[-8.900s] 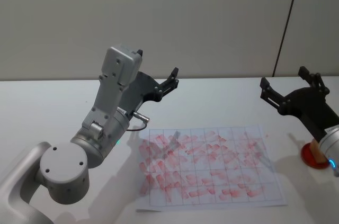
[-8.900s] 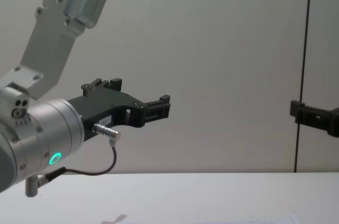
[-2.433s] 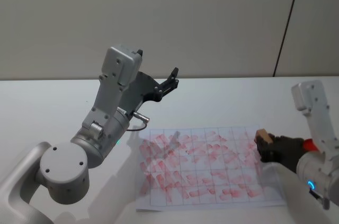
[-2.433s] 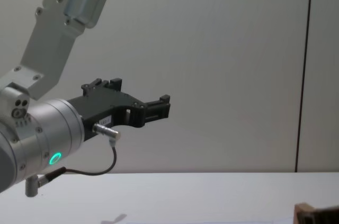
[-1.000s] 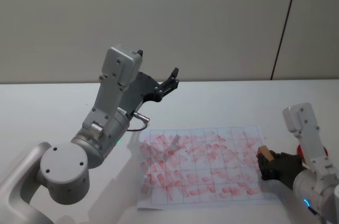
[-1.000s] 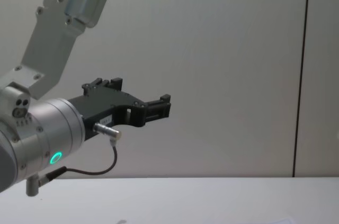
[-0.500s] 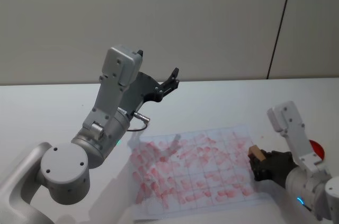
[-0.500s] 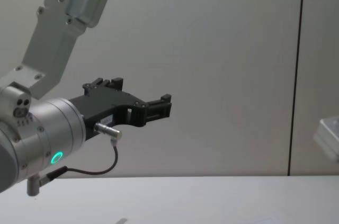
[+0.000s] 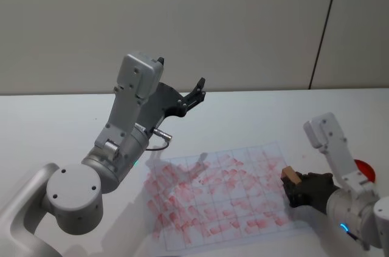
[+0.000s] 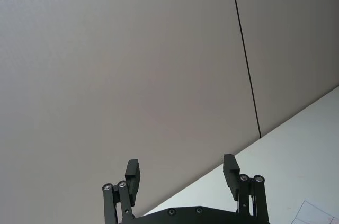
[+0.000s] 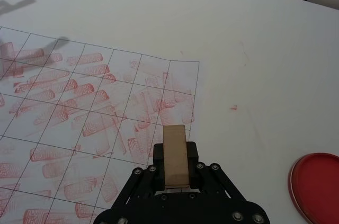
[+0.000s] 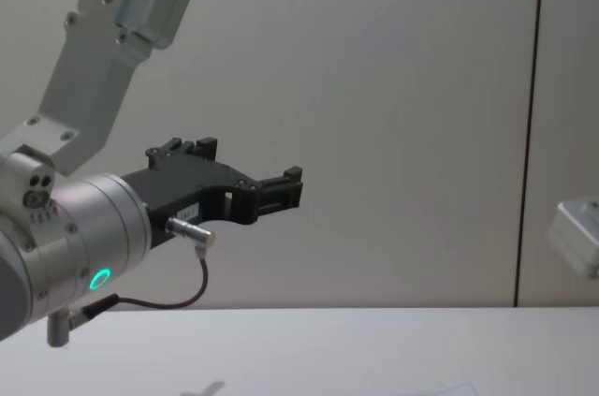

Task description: Use the one hand to pick up the stamp and affix it onto the A4 paper.

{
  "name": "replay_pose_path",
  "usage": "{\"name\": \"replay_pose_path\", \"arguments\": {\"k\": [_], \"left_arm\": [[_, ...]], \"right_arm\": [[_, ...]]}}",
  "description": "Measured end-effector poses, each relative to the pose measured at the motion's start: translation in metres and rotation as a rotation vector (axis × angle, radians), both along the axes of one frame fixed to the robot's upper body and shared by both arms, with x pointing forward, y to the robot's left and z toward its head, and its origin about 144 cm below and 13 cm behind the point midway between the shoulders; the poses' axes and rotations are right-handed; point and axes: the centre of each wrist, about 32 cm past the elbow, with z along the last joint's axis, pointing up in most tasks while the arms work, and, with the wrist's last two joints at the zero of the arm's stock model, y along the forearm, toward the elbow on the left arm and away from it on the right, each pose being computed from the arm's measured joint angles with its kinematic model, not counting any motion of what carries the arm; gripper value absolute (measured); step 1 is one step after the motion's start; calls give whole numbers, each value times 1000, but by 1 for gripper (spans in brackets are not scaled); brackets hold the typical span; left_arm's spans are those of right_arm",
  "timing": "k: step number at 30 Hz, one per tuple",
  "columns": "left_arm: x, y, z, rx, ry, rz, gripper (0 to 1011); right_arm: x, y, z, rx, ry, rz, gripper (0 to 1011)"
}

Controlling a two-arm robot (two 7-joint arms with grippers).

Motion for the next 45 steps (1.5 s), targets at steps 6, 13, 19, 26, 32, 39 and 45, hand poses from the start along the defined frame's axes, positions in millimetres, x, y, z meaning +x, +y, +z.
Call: {"name": "replay_pose_path", "arguments": {"k": [6, 13, 19, 26, 32, 39, 45], "left_arm": [[0, 0, 0, 0, 0, 0, 1001], [0, 0, 0, 0, 0, 0, 1001], [0, 0, 0, 0, 0, 0, 1001], [0, 0, 0, 0, 0, 0, 1001], [0, 0, 0, 0, 0, 0, 1001], [0, 0, 0, 0, 0, 0, 1001], [0, 0, 0, 0, 0, 0, 1001]], "right_arm": [[1, -6, 5, 20, 4, -18, 220], [-1, -15, 13, 27, -29, -59, 220], [-2, -24, 25, 39, -98, -96, 220], [-6, -42, 38, 61, -185, -167, 220], [-10, -58, 46, 79, -227, -230, 220], [-15, -72, 46, 77, -227, -287, 220], [-17, -81, 39, 68, -204, -316, 220]]}}
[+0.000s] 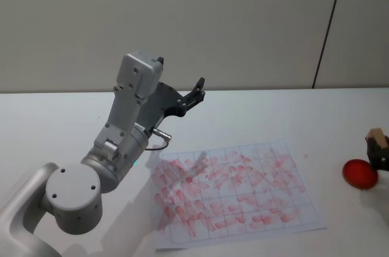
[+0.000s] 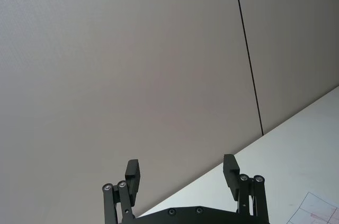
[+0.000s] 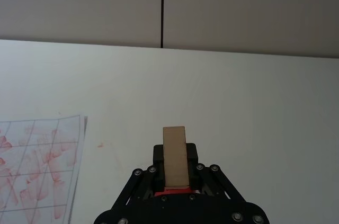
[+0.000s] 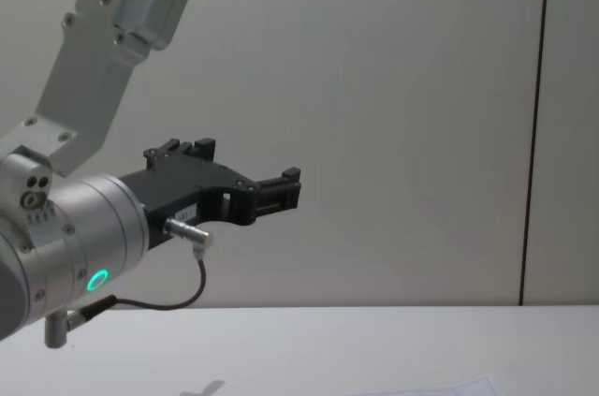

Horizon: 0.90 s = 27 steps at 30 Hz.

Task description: Use the one hand to pick up the stamp and affix it onto the A4 paper.

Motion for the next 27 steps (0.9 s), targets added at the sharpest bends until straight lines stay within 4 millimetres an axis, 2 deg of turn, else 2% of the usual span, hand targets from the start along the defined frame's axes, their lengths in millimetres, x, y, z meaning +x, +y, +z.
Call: {"name": "replay_pose_path", "arguments": {"k": [9, 21, 25, 27], "left_arm": [[0, 0, 0, 0, 0, 0, 1001], [0, 0, 0, 0, 0, 0, 1001], [0, 0, 0, 0, 0, 0, 1001], [0, 0, 0, 0, 0, 0, 1001]], "right_arm": [[4, -6, -14, -8, 54, -7, 220], [17, -3, -29, -10, 109, 21, 220], [20, -2, -31, -6, 117, 28, 299], [22, -1, -33, -1, 121, 35, 392]]}}
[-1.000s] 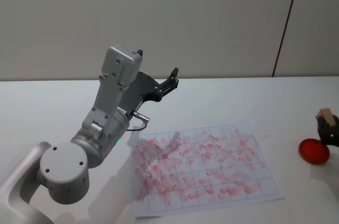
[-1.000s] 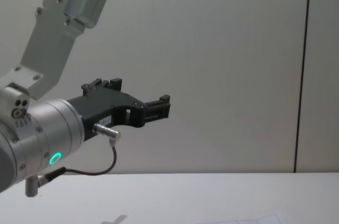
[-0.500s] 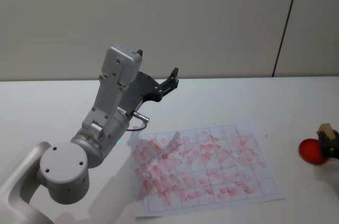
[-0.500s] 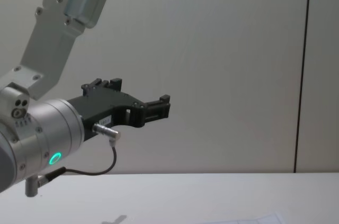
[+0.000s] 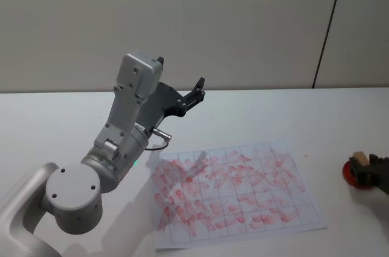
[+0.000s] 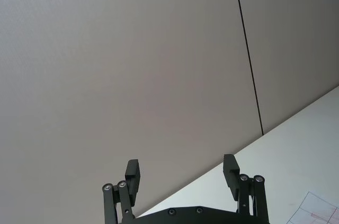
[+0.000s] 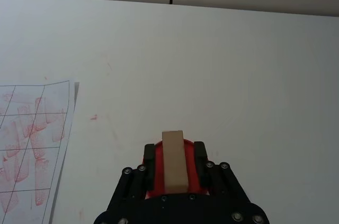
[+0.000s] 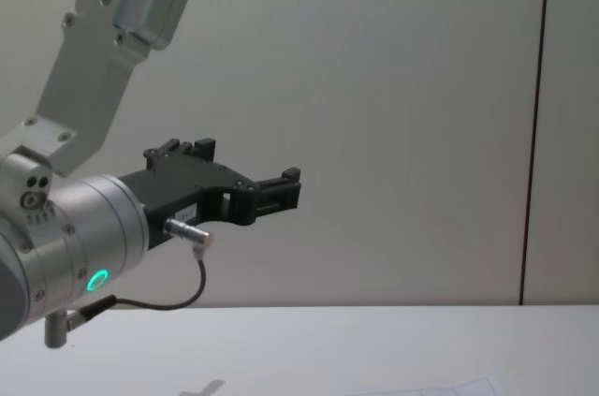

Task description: Use the one hand to pick up the stamp and affix it onto the A4 paper.

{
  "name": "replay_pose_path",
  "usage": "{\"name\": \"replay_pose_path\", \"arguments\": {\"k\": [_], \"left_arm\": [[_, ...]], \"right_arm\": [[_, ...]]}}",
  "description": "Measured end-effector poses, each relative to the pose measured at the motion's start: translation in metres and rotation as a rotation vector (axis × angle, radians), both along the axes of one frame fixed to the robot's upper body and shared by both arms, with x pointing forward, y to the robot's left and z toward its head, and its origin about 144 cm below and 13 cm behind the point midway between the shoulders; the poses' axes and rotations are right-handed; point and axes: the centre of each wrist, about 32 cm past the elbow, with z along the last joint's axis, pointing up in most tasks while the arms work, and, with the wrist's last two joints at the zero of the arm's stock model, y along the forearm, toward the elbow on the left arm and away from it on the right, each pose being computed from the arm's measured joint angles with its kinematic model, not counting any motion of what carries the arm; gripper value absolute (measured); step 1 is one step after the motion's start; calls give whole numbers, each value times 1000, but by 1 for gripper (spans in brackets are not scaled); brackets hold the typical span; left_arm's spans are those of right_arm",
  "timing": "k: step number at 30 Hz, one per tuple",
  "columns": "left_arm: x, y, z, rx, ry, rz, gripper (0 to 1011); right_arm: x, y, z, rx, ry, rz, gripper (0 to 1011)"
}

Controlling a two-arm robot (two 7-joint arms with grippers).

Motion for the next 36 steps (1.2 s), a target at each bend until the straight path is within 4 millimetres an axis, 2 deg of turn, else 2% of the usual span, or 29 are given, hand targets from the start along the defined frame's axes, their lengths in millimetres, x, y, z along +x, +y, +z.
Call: {"name": "replay_pose_path", "arguments": {"k": [1, 12, 13, 14, 20, 36], "left_arm": [[0, 0, 0, 0, 0, 0, 1001], [0, 0, 0, 0, 0, 0, 1001], [0, 0, 0, 0, 0, 0, 1001], [0, 0, 0, 0, 0, 0, 1002], [0, 0, 0, 0, 0, 0, 1001], [0, 0, 0, 0, 0, 0, 1001]], "right_arm": [[0, 0, 0, 1, 0, 1, 392], [1, 2, 1, 3, -55, 18, 780], [1, 2, 1, 2, -63, 19, 780], [0, 2, 2, 1, -71, 21, 838], [-4, 2, 6, -8, -141, 31, 982], [-21, -3, 20, -54, -384, 70, 1001]]}}
